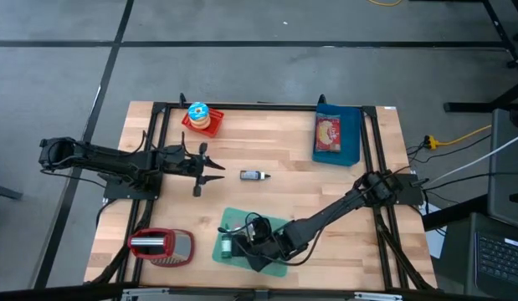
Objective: Pick & Place Food Item
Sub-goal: Adjust the yellow food coloring bottle on the bin
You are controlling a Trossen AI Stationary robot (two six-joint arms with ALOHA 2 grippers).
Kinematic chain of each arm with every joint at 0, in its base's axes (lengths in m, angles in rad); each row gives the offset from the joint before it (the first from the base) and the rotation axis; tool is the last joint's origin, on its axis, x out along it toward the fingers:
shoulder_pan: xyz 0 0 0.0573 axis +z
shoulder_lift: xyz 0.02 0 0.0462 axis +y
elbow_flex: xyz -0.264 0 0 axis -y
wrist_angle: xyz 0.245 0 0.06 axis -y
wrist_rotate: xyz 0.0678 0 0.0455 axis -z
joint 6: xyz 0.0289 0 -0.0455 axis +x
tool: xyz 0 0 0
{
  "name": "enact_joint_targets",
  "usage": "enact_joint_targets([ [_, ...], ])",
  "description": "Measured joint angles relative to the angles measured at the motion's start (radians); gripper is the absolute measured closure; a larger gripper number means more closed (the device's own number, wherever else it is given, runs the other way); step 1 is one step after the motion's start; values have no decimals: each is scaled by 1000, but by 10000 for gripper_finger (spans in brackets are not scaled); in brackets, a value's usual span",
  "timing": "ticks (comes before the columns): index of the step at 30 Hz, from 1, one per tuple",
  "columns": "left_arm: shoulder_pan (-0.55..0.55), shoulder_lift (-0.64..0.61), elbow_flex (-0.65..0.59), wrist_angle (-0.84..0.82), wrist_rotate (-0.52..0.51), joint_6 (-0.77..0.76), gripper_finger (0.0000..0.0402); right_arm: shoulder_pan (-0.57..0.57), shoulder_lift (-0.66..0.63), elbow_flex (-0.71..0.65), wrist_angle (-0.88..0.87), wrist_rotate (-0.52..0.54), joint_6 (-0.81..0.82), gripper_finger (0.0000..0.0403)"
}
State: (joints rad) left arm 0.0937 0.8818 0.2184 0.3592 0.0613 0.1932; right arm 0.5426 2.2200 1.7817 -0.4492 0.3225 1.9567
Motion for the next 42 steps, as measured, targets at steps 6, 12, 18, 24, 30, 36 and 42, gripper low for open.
enact_joint_targets([
  [6,0,0,0,4,21,-8,276,3,0,0,37,65,-7,176],
  [12,0,0,0,4,22,-14,276,-5,-3,41,8,87,-126,188],
  [18,0,0,0,4,22,-15,276,-13,-3,51,-143,29,-185,207],
  [24,0,0,0,4,23,-15,276,-25,-3,51,-163,50,-303,242],
  [30,0,0,0,19,26,-16,276,-42,-27,51,-48,216,-566,267],
  [36,0,0,0,88,30,-24,276,-98,-35,53,-77,220,-763,262],
  [42,0,0,0,102,25,-42,276,-166,-37,53,-201,95,-826,257],
])
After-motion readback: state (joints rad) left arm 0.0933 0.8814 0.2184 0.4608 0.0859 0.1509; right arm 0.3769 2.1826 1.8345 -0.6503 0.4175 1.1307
